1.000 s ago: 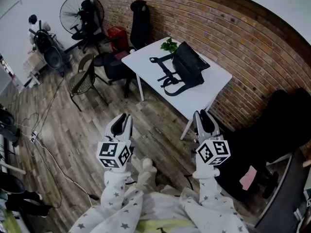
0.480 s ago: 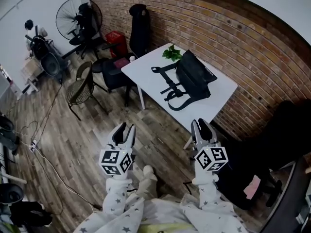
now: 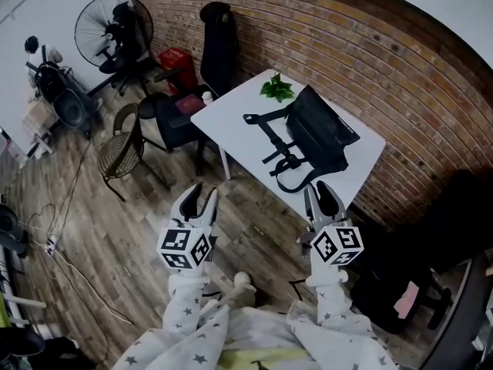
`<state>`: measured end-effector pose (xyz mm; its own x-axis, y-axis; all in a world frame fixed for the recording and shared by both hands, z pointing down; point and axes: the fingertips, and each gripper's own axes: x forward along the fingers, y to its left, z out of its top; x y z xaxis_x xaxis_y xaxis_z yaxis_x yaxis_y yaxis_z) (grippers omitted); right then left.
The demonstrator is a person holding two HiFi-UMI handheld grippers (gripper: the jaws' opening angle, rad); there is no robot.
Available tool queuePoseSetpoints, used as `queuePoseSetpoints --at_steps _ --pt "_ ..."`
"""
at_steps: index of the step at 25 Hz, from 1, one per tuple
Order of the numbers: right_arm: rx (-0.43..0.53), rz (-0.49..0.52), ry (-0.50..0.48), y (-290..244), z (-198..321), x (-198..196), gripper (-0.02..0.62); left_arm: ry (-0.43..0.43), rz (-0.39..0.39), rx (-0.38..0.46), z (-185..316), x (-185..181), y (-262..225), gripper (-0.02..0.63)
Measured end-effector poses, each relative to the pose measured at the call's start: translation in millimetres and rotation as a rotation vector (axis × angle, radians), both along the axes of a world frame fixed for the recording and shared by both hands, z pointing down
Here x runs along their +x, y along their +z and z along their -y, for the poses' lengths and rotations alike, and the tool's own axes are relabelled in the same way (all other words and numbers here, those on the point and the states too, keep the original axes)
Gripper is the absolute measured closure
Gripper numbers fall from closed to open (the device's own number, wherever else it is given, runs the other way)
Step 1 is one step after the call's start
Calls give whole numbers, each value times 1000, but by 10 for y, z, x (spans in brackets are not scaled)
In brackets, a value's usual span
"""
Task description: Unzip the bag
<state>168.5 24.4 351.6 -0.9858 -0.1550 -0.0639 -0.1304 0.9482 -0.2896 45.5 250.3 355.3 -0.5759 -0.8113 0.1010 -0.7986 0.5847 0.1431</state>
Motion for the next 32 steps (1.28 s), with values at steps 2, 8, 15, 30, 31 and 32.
queuePoseSetpoints --at_steps 2,8,15,30,31,32 --pt "0 1 14 -10 25 -144 476 22 6 4 55 -169 -34 446" --pt "-6 19 42 19 20 -439 476 66 15 0 164 -510 -34 430" --pt "-19 4 47 111 25 -660 476 64 -18 -8 143 -750 113 423" --pt "-51 -16 119 338 581 -1397 456 185 -60 -23 1010 -1554 336 423" --pt "-57 -20 127 359 637 -1457 453 202 -64 -27 1110 -1613 351 423" --pt "-63 -26 134 382 693 -1518 453 217 -70 -32 1208 -1671 369 423"
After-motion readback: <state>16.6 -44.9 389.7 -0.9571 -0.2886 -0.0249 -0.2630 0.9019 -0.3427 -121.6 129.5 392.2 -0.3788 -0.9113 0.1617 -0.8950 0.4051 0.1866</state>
